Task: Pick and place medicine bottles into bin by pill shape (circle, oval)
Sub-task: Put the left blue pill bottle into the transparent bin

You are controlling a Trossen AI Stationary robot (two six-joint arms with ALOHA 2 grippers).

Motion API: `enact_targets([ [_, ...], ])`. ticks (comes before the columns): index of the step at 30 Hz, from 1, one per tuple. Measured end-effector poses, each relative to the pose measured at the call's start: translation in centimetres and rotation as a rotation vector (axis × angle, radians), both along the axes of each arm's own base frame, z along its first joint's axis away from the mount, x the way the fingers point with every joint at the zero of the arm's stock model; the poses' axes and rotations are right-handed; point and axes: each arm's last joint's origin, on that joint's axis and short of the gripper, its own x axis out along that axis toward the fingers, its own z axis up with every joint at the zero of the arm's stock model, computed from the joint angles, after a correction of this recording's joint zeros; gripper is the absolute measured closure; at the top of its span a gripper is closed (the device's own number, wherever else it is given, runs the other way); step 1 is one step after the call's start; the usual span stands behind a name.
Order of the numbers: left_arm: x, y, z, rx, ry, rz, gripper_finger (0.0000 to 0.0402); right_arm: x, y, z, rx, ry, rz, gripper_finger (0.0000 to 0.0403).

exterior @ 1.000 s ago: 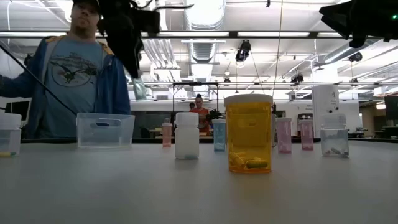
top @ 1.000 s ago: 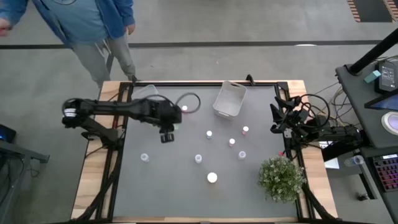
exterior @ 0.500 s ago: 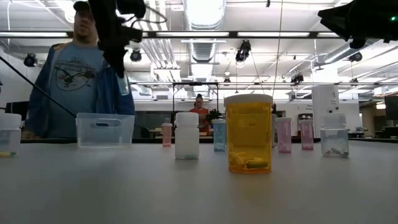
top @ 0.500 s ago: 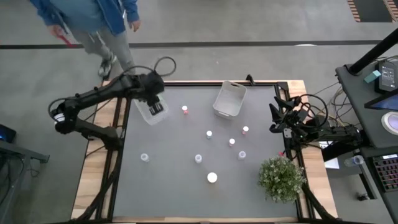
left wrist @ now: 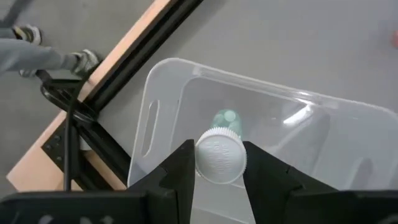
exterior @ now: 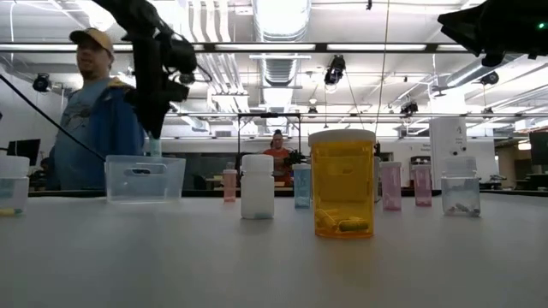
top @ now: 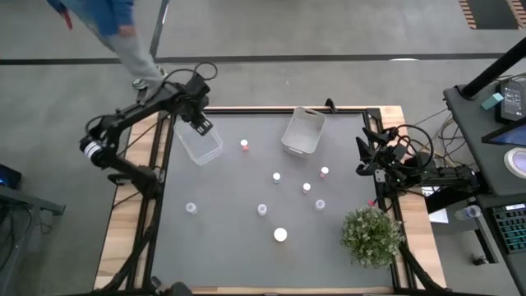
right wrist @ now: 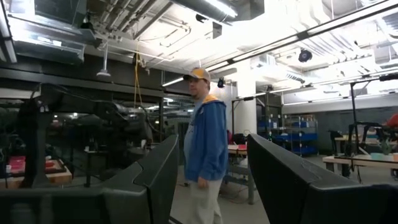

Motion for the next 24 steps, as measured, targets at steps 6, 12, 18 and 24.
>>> enact_targets([
  [6,0.6,1.8,-2.3,-0.054,0.052,0.007,0.0303,0.0,0.0,0.0,0.0,0.0,0.0,0.022],
  [12,1.3,2.8,-4.0,-0.078,0.074,0.007,0.0303,0.0,0.0,0.0,0.0,0.0,0.001,0.022],
  [18,1.6,3.1,-4.9,-0.097,0.09,0.01,0.0303,0.0,0.0,0.0,0.0,0.001,0.001,0.022],
  [24,1.8,3.4,-5.2,-0.088,0.076,0.059,0.0303,0.0,0.0,0.0,0.0,0.001,0.001,0.022],
])
